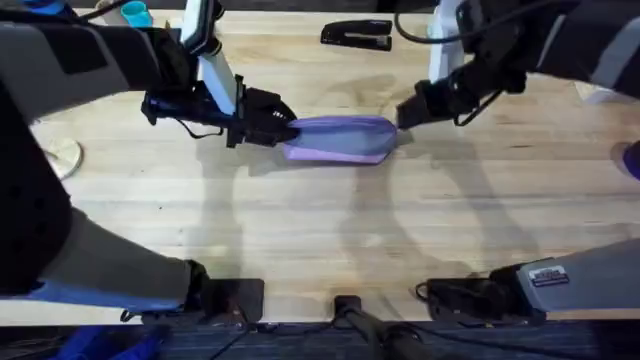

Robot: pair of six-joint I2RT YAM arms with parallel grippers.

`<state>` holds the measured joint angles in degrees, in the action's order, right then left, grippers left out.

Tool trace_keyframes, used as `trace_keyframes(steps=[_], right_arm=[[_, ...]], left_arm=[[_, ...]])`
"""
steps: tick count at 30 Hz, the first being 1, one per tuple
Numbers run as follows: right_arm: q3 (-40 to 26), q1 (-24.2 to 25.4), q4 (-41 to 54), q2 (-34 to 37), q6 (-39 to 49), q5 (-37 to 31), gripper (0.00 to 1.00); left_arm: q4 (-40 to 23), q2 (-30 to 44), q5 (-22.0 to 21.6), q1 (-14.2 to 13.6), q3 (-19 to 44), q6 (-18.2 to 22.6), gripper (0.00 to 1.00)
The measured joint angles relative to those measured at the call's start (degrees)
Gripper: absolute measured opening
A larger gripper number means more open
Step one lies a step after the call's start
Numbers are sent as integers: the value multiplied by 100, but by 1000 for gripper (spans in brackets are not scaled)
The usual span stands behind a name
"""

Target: Unzip the bag, pick up the pens from the table one at a time and place them inside, then zip the bag closed.

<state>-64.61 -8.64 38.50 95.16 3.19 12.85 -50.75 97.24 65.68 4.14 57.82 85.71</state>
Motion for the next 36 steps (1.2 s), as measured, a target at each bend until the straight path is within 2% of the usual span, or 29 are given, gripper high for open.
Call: trace_keyframes(steps=[4,6,12,18,19,20,25,26,27,36], right_arm=[[284,655,-79,246,-195,-449,33],[316,898,-88,282,-294,-440,32],[280,844,15,-27,-344,-601,31],[-138,551,41,-865,-348,-622,34],[-200,504,34,-1015,-374,-623,105],[-253,446,24,-1196,-383,-624,258],[-318,223,60,-1873,-369,-622,956],[-318,202,73,-1951,-377,-623,985],[-318,190,85,-2014,-383,-624,993],[-318,171,246,-2292,-359,-623,997]], left_arm=[[-1,9,-217,88,-2,2,43],[-7,21,-282,140,-2,2,43],[-5,27,-375,157,-2,2,42],[-5,27,-390,157,-2,2,42],[-5,27,-390,157,-2,4,53],[-5,27,-394,157,-2,10,137],[-6,27,-281,190,-2,0,912],[-17,27,-262,190,-2,-15,972],[-23,27,-253,190,-2,-18,987],[-23,27,-235,190,-1,-20,994]])
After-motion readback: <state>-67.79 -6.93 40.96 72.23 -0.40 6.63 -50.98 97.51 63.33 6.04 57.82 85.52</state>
